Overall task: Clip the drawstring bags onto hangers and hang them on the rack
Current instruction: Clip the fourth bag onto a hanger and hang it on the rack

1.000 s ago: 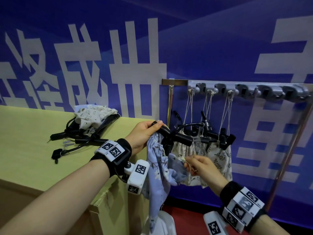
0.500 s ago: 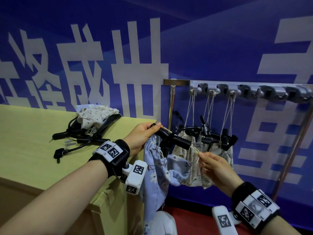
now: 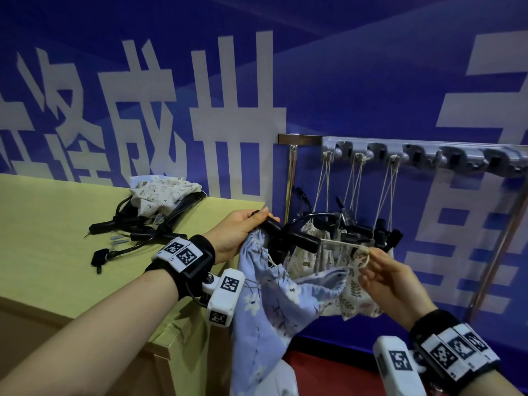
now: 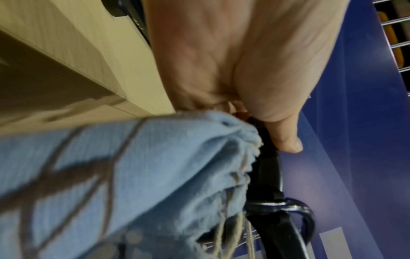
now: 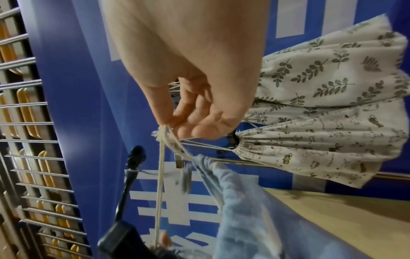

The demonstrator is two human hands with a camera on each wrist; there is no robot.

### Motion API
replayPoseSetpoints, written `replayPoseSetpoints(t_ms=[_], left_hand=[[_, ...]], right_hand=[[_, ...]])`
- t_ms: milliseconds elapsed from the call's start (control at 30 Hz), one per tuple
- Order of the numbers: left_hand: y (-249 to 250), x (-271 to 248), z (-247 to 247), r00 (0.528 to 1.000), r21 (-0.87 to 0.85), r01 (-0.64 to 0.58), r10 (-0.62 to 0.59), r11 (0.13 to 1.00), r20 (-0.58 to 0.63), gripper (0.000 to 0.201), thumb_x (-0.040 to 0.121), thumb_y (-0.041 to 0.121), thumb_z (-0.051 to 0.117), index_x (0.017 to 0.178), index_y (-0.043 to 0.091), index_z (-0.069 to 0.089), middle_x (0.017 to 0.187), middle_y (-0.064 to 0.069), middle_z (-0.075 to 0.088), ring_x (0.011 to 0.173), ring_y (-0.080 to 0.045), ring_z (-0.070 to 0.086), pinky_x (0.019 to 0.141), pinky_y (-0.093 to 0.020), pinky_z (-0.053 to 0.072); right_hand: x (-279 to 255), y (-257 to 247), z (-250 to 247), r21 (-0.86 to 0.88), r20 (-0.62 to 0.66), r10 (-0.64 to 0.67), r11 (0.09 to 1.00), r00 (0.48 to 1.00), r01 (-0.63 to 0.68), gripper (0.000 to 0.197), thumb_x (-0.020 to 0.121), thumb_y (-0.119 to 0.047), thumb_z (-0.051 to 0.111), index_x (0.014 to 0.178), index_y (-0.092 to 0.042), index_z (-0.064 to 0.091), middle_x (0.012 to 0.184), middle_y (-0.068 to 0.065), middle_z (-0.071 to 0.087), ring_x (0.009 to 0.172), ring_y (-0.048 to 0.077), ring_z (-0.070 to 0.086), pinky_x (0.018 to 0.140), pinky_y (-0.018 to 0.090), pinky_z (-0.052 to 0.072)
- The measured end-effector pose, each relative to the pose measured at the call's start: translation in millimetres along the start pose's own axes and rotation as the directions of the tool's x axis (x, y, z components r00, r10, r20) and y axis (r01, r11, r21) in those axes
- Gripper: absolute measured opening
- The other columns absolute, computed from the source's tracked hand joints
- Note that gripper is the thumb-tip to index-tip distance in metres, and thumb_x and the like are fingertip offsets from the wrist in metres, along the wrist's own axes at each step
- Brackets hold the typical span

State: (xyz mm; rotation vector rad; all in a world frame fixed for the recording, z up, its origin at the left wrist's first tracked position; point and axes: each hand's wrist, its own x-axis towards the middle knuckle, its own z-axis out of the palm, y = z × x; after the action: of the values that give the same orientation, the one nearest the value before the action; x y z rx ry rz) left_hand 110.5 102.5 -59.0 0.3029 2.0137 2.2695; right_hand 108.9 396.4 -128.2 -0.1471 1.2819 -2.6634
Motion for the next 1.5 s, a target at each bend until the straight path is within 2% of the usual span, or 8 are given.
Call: replayPoseSetpoints(t_ms=[267,333,533,733,933,1100,1300,1500], left_hand=[[-4.3,4.2,18.2,1.000,0.055,-0.018,0.018,0.998,-0.002,0.023,0.096,0.027,0.052,0.087,0.010,0.064,0.084,-0.011,0.067,0.074,-0.016,0.066,0.073,-0.025,0.054],[-7.6,4.9,24.0,1.000,0.071,-0.025,0.025,0.997,0.005,0.020,0.095,0.026,0.053,0.090,0.011,0.065,0.083,-0.008,0.068,0.073,-0.014,0.066,0.073,-0.024,0.055],[-16.1,11.0,22.1,0.988,0.334,-0.070,0.112,0.940,-0.109,0.036,0.090,0.024,0.063,0.124,0.012,0.057,0.118,-0.006,0.062,0.112,-0.017,0.058,0.101,-0.033,0.047],[-28.1,-20.1,29.6,0.888,0.838,-0.108,0.432,0.535,-0.161,0.013,0.083,0.029,0.063,0.085,0.019,0.055,0.084,0.003,0.058,0.076,-0.015,0.055,0.068,-0.030,0.045],[-42.9,-24.1,48.2,0.970,0.982,0.011,0.236,0.187,-0.056,0.047,0.080,0.058,0.058,0.065,0.013,0.061,0.069,-0.003,0.066,0.068,-0.021,0.061,0.061,-0.033,0.048],[-47.8,-16.7,51.9,0.969,0.975,-0.012,0.244,0.221,-0.044,0.036,0.087,0.038,0.059,0.062,0.014,0.049,0.073,-0.012,0.065,0.076,-0.030,0.062,0.066,-0.040,0.052],[-38.3,-10.1,42.6,0.997,0.781,0.070,-0.029,0.621,-0.066,0.028,0.097,0.018,0.051,0.083,-0.001,0.065,0.078,-0.010,0.068,0.063,-0.016,0.066,0.051,-0.017,0.047],[-27.9,-10.3,40.8,0.990,0.792,0.088,0.036,0.604,-0.137,0.037,0.094,0.029,0.057,0.077,-0.002,0.070,0.068,-0.006,0.069,0.054,-0.011,0.058,0.057,-0.021,0.049]], right_hand=[[-17.7,26.9,61.4,-0.450,0.250,0.185,0.891,0.950,-0.055,0.025,0.092,-0.003,0.055,0.111,-0.018,0.053,0.057,-0.008,0.058,0.048,0.004,0.052,0.052,0.019,0.040],[-22.2,30.9,81.3,-0.442,0.306,0.164,0.897,0.938,-0.013,0.005,0.092,-0.011,0.053,0.092,-0.016,0.054,0.049,-0.008,0.054,0.042,0.001,0.049,0.047,0.015,0.037],[-15.2,41.8,99.0,-0.428,0.056,-0.087,0.898,0.995,0.103,0.040,0.094,-0.030,0.058,0.056,-0.021,0.048,0.041,-0.012,0.037,0.036,0.004,0.034,0.040,0.017,0.025],[-9.7,51.8,87.8,-0.385,-0.142,-0.234,0.908,0.962,0.164,0.043,0.091,-0.034,0.062,0.058,-0.022,0.036,0.049,-0.006,0.027,0.040,0.008,0.026,0.042,0.022,0.021],[-11.4,53.1,95.4,-0.391,-0.111,-0.301,0.889,0.947,0.237,0.047,0.092,-0.032,0.061,0.050,-0.023,0.041,0.042,-0.011,0.031,0.037,0.004,0.031,0.038,0.016,0.028],[-9.7,53.0,90.4,-0.389,-0.163,-0.306,0.894,0.938,0.224,0.048,0.091,-0.032,0.062,0.052,-0.021,0.038,0.043,-0.009,0.031,0.038,0.005,0.032,0.038,0.017,0.029],[-7.8,50.2,70.4,-0.415,-0.256,-0.254,0.900,0.933,0.131,0.040,0.090,-0.037,0.064,0.063,-0.022,0.038,0.046,-0.010,0.030,0.038,0.005,0.030,0.039,0.019,0.028],[-4.2,46.1,54.3,-0.372,-0.333,-0.229,0.923,0.914,0.096,0.042,0.089,-0.038,0.064,0.061,-0.022,0.038,0.050,-0.006,0.028,0.039,0.007,0.028,0.041,0.023,0.025]])
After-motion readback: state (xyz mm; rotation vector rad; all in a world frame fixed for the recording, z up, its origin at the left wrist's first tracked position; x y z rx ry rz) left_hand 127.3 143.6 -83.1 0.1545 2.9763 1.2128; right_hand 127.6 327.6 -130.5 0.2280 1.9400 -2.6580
